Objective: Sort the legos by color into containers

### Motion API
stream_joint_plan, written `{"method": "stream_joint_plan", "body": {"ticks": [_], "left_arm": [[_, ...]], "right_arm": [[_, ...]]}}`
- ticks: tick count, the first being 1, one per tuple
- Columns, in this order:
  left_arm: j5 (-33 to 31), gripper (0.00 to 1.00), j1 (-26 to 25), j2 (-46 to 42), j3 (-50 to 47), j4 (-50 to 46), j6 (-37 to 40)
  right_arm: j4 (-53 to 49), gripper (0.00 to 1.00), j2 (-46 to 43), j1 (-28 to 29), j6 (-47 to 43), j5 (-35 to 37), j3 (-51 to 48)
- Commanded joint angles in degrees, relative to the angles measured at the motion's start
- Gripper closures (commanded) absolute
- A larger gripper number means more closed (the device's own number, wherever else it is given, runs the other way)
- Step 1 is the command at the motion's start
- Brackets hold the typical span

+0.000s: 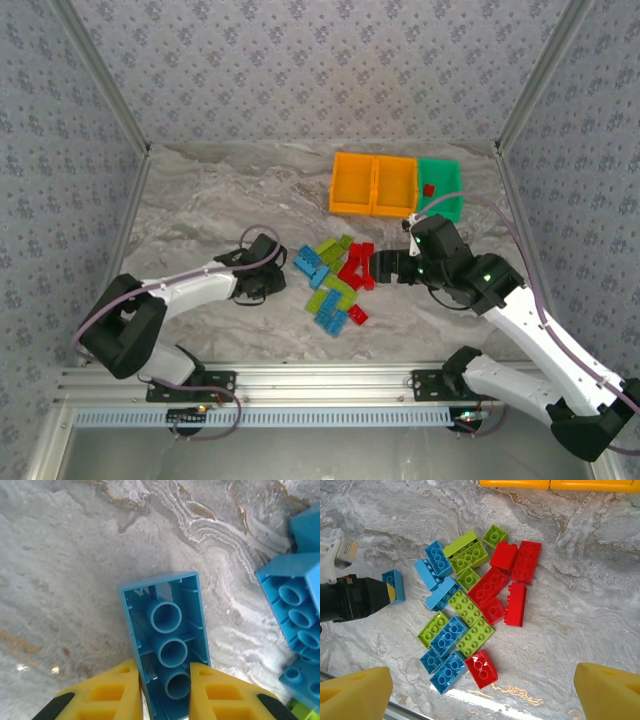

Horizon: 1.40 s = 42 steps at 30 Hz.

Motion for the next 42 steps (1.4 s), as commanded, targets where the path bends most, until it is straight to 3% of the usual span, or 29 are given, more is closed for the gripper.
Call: {"method": "stream_joint_plan", "body": {"ticks": [1, 7, 13, 18, 27, 32, 40, 42], "left_arm": [[1.33, 0.79, -0.02, -3.53, 1.42, -4.83, 2.70], [2.69, 0.79, -1.86, -5.45, 6.36, -5.88, 4.95], [2.50, 0.78, -4.81, 1.45, 19.36, -5.26, 9.65], [0.02, 0.78, -4.65, 14.14, 36.25, -4.35, 15.08], [-6.42, 0.78, -1.71, 45.75, 80.39, -14.42, 21.21], [-8.27, 0.68, -0.24, 57.44, 98.22, -20.10, 22.46], [-5.66, 0.47, -0.37, 58.75, 102.69, -19.99, 24.12], [-5.58, 0.49, -0.52, 57.84, 102.73, -20.28, 25.26]], "right_arm": [[-0.06, 0.04, -0.84, 0.54, 1.73, 1.14, -0.49], [0.03, 0.03, -1.30, 0.72, 2.51, 2.01, -0.51], [0.26, 0.03, -1.55, 0.96, 3.19, 2.20, -0.38], [0.83, 0.03, -2.53, 1.23, 4.56, 2.37, -1.29], [-0.65, 0.03, -6.02, 2.38, 6.85, 3.86, -2.19], [-2.12, 0.02, -7.72, 2.48, 6.45, 4.97, -1.56], [-1.47, 0.02, -7.96, 2.47, 6.67, 5.12, -1.53], [-0.99, 0.02, -7.83, 2.47, 7.01, 5.03, -1.89]]}}
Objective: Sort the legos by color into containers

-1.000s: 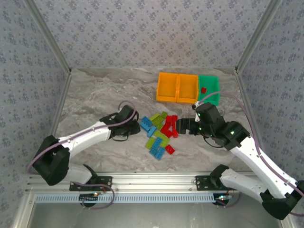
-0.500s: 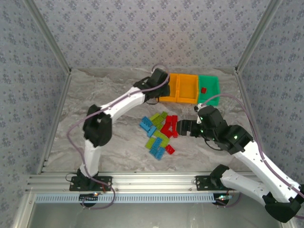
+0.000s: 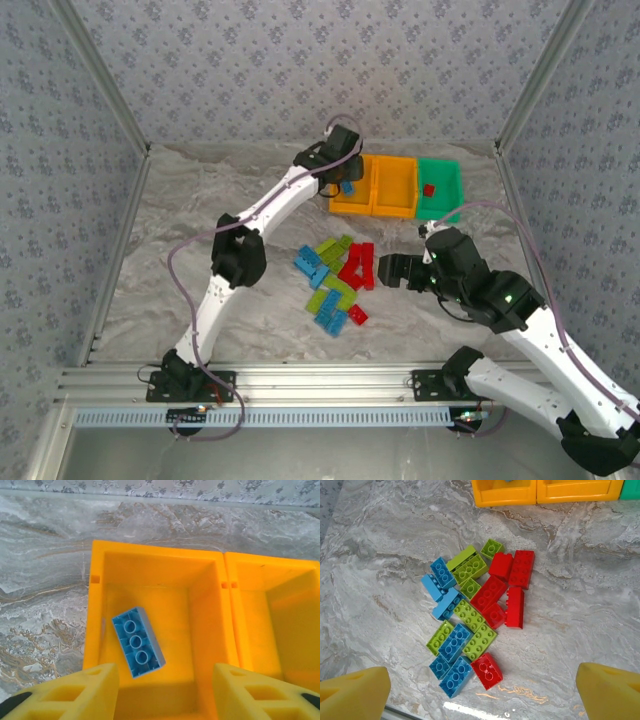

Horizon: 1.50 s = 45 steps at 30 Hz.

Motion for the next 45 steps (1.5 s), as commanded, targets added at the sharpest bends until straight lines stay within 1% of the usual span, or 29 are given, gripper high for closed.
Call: {"method": "stream_joint_plan", "body": {"ticks": [1, 3, 4, 5, 7, 9, 11, 12, 14, 17, 19, 21, 24, 26, 29, 33, 37, 40, 45], "left_arm": [[0.50, 0.51, -0.74, -2.88, 1.82, -3.30, 2.40], [1.02, 0.54, -1.03, -6.36, -1.01, -3.86, 2.92], [1.32, 0.54, -1.27, -8.86, -3.71, -3.00, 3.23], [1.50, 0.54, -1.63, -13.01, -8.83, -0.39, 3.66], [1.51, 0.54, -2.35, -23.25, -22.06, 7.00, 4.22], [1.69, 0.54, -3.17, -35.51, -38.71, 15.53, 3.77], [1.29, 0.54, -4.06, -46.88, -51.33, 20.58, 3.54], [0.57, 0.55, -4.73, -52.38, -57.29, 21.53, 3.75], [-1.35, 0.55, -6.79, -62.26, -66.06, 20.75, 5.61], [-4.70, 0.51, -10.70, -74.52, -75.04, 13.59, 9.37], [-4.58, 0.47, -11.94, -80.66, -77.66, 5.82, 9.55], [-2.25, 0.44, -12.51, -85.58, -78.14, -3.36, 8.63], [1.71, 0.36, -13.18, -91.54, -79.67, -11.75, 5.29], [3.61, 0.28, -13.27, -94.76, -81.68, -13.94, 1.32], [4.64, 0.17, -13.28, -98.75, -85.09, -15.90, -4.38], [5.95, 0.07, -13.26, -101.69, -87.98, -17.74, -6.72], [5.41, 0.03, -13.25, -102.46, -88.20, -19.90, -6.83], [4.70, 0.01, -13.25, -102.71, -88.54, -20.15, -6.92], [4.74, 0.01, -13.25, -102.27, -88.41, -20.01, -7.36]], "right_arm": [[-0.08, 0.02, -0.34, 0.41, 1.39, 1.04, -0.25], [0.42, 0.02, -0.26, 0.50, 1.64, 0.92, -0.84], [0.68, 0.02, -0.18, 0.43, 1.65, 0.90, -1.10], [0.92, 0.02, 0.06, 0.44, 1.75, 1.02, -1.56], [1.23, 0.02, 0.78, 0.50, 1.70, 1.28, -2.14], [1.74, 0.02, 2.44, 0.58, 1.33, 1.27, -2.42], [2.91, 0.02, 4.62, 1.01, 0.68, 0.78, -2.49], [3.80, 0.02, 6.20, 1.49, 0.51, 0.40, -2.43], [5.81, 0.02, 9.71, 2.64, -2.57, -0.04, -2.13], [8.50, 0.01, 16.76, 3.99, -9.23, -0.66, -0.18], [9.00, 0.00, 22.48, 4.19, -14.75, -0.08, 2.30], [9.47, 0.00, 29.00, 3.94, -19.32, 0.35, 5.62], [10.64, 0.00, 38.72, 2.77, -23.91, -2.38, 11.50], [10.79, 0.00, 44.86, 1.63, -24.43, -3.63, 15.92], [11.77, 0.00, 53.11, -0.20, -24.44, -6.07, 21.22], [11.74, 0.00, 61.42, -1.36, -27.64, -7.00, 27.40], [9.69, 0.04, 66.77, -2.29, -30.97, -8.35, 31.96], [9.76, 0.08, 69.49, -3.01, -32.51, -11.81, 33.84], [8.76, 0.08, 74.15, -3.66, -32.87, -11.74, 36.59]]}}
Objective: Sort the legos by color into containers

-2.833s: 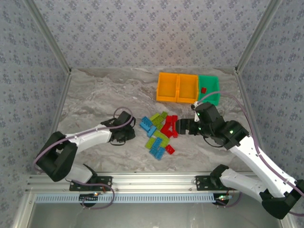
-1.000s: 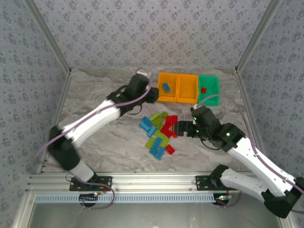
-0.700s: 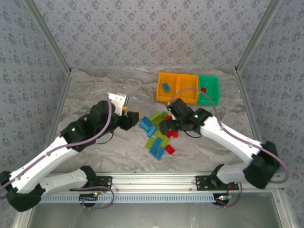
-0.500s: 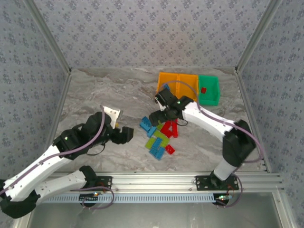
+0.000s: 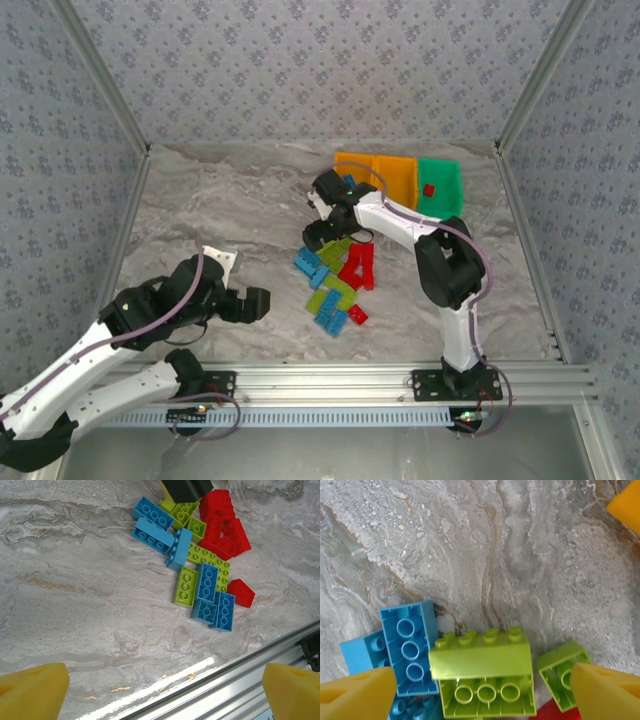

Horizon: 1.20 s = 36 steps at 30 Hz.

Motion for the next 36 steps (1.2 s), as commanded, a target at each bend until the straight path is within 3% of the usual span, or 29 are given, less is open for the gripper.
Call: {"method": "stream_joint_plan", "body": {"ticks": [1, 10, 15, 23, 27, 36], "left_arm": [[0.11, 0.01, -0.37, 0.01, -0.06, -1.09, -0.88], [-1.38, 0.01, -0.33, -0.15, -0.80, -0.66, -0.06], [-1.59, 0.01, -0.33, -0.07, -1.33, 0.03, -0.07], [-2.21, 0.01, -0.33, -0.15, -1.77, 0.44, -0.23], [-2.26, 0.01, -0.37, -0.30, -2.12, 0.48, -0.27], [-0.72, 0.01, -0.34, -2.20, -2.99, 2.43, -0.09]], "right_arm": [[-2.70, 0.08, 3.25, -0.53, -1.88, -1.78, 2.50], [-3.32, 0.15, 6.01, -0.70, -2.41, -3.11, 2.33], [-3.75, 0.24, 6.17, -0.89, -2.45, -3.45, 2.08], [-5.17, 0.26, 5.61, -0.72, -3.39, -2.85, 2.67], [-4.11, 0.36, 5.42, -1.11, -2.83, -2.14, 2.43], [-0.63, 0.49, -6.05, -3.17, 1.53, -1.13, -1.52]]}}
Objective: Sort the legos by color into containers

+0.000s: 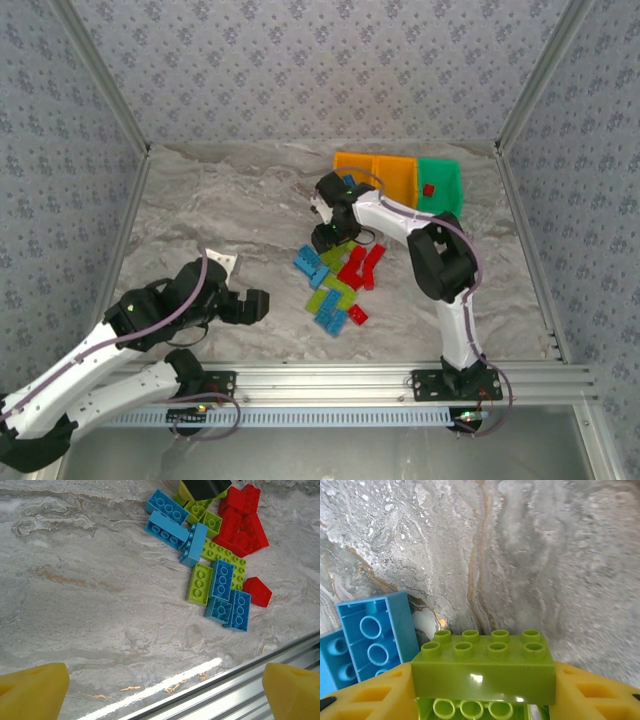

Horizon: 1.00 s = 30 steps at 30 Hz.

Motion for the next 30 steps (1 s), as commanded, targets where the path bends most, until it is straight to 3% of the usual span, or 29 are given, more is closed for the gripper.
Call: {"method": "stream_joint_plan", "body": {"ticks": [1, 8, 14, 19, 22, 25, 30], "left_arm": [[1.48, 0.01, -0.33, -1.57, -0.40, 2.71, 0.17], [0.98, 0.01, -0.35, -2.20, -0.72, 4.58, 0.28], [0.28, 0.01, -0.36, -1.00, -1.95, 4.35, -1.65], [0.13, 0.01, -0.34, -0.20, -2.53, 5.30, -2.96], [0.05, 0.01, -0.34, 0.22, -2.67, 5.72, -3.45], [-0.01, 0.01, -0.37, 0.24, -3.01, 6.06, -3.73], [-0.03, 0.01, -0.40, 0.78, -3.68, 7.62, -3.46]], "right_arm": [[1.47, 0.49, -9.60, -1.54, 3.09, 1.93, -1.67], [8.06, 0.51, -19.55, -10.53, 10.02, 13.54, -5.13], [10.01, 0.51, -10.20, -21.03, 13.15, 9.44, 2.61], [4.22, 0.46, 0.89, -22.66, 13.16, 8.21, 15.66], [0.40, 0.31, 4.76, -23.07, 13.33, 9.12, 21.15], [-0.55, 0.21, 4.09, -23.42, 13.24, 9.12, 21.62], [-0.27, 0.19, -3.14, -23.36, 13.11, 9.71, 16.22]]}}
